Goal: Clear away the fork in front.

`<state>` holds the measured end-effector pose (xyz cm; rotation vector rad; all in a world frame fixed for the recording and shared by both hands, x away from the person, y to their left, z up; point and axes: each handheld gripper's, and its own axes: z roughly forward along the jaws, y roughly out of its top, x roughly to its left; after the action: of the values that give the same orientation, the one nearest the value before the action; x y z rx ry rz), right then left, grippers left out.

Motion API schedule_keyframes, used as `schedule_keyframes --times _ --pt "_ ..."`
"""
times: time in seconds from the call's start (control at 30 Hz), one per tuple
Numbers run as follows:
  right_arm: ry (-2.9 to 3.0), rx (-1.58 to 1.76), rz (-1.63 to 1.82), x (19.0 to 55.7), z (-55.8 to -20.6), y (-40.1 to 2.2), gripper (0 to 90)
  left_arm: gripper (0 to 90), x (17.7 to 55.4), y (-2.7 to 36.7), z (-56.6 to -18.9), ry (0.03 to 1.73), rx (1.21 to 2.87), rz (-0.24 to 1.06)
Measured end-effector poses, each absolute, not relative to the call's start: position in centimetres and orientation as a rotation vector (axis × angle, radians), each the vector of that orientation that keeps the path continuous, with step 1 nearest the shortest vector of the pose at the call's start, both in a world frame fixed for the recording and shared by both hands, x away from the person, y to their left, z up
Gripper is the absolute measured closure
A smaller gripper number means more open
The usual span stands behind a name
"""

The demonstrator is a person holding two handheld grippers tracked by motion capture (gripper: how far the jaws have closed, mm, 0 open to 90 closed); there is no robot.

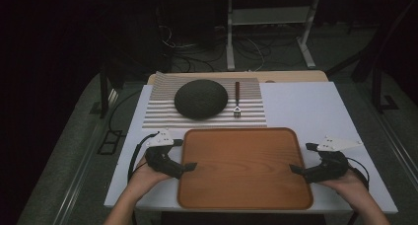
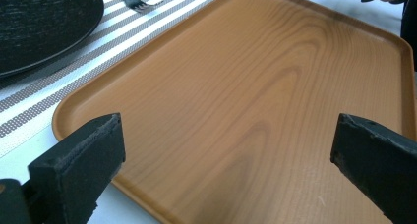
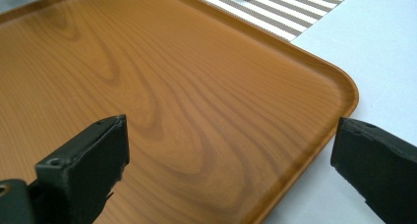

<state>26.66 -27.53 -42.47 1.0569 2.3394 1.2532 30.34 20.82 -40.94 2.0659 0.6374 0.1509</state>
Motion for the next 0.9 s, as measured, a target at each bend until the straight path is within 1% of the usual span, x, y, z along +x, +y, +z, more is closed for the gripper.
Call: schedule_keyframes --times 0.37,0.9 --pt "2.344 1.098 1.221 27.2 -42.2 -26.9 1.2 0.0 30.2 21.0 -41.3 0.645 2.075 0.16" --pt "2.343 1.124 1.218 29.3 -41.3 -25.6 1.3 0.0 30.2 21.0 -41.4 0.645 2.074 0.165"
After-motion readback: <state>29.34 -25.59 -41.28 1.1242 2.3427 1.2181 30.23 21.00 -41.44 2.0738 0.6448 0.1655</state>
